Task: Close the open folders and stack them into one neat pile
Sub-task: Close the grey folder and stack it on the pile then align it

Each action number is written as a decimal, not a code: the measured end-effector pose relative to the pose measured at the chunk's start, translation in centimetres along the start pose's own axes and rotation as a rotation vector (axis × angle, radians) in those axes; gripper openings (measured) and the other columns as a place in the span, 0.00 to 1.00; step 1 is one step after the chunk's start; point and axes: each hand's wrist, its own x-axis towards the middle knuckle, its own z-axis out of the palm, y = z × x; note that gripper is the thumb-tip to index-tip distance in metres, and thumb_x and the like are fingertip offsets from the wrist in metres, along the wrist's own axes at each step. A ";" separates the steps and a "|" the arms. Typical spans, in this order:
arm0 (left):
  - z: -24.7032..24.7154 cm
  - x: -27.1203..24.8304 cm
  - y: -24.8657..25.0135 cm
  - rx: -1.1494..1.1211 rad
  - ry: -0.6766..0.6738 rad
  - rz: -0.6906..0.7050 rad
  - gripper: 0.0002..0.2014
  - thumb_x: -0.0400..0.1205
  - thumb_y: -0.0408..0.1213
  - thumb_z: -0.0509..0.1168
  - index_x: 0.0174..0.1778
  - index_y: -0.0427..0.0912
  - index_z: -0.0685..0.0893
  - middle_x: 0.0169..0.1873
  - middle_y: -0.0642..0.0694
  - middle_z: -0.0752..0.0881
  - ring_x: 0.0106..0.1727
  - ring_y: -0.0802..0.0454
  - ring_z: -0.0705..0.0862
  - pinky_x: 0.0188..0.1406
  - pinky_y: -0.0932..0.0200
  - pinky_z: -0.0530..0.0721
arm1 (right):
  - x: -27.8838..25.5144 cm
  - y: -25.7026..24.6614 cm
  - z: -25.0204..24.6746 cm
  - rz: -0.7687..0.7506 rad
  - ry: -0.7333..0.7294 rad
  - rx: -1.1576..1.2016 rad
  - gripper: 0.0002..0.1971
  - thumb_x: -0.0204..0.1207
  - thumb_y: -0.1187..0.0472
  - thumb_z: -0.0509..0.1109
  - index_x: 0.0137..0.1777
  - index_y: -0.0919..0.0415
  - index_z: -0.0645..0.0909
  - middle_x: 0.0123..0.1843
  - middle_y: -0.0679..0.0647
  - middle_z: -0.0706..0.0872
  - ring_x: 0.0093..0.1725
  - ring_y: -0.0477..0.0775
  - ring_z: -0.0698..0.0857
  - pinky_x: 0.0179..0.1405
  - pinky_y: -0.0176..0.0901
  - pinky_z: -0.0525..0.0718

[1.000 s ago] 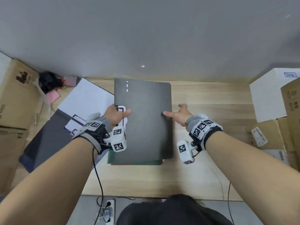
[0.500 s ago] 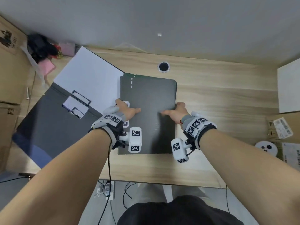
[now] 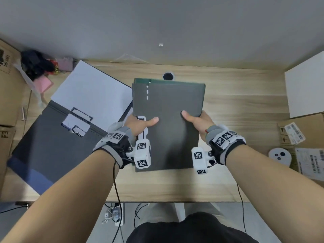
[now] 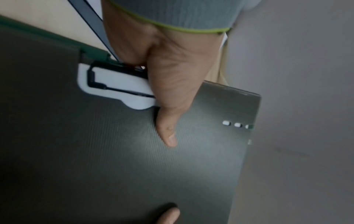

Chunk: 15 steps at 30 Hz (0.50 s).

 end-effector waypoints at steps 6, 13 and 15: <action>1.1 -2.9 6.7 -0.052 0.033 0.283 0.31 0.65 0.48 0.86 0.59 0.34 0.87 0.38 0.49 0.90 0.49 0.42 0.92 0.56 0.52 0.90 | -3.6 -8.0 -5.7 -0.379 0.005 0.022 0.16 0.72 0.65 0.79 0.57 0.50 0.83 0.54 0.44 0.91 0.51 0.41 0.90 0.50 0.33 0.86; 2.9 -4.4 10.9 -0.016 -0.003 0.428 0.27 0.70 0.36 0.84 0.64 0.40 0.83 0.51 0.55 0.90 0.49 0.65 0.88 0.53 0.67 0.88 | -4.5 -9.2 -10.7 -0.412 0.004 0.018 0.15 0.73 0.69 0.77 0.59 0.61 0.85 0.55 0.54 0.91 0.49 0.46 0.91 0.51 0.38 0.85; 3.7 -4.8 11.1 0.039 0.009 0.488 0.32 0.66 0.36 0.86 0.66 0.42 0.83 0.56 0.51 0.90 0.54 0.57 0.89 0.63 0.53 0.87 | -4.7 -8.2 -11.6 -0.408 0.003 0.063 0.20 0.72 0.71 0.77 0.65 0.66 0.83 0.57 0.54 0.90 0.51 0.44 0.91 0.50 0.34 0.86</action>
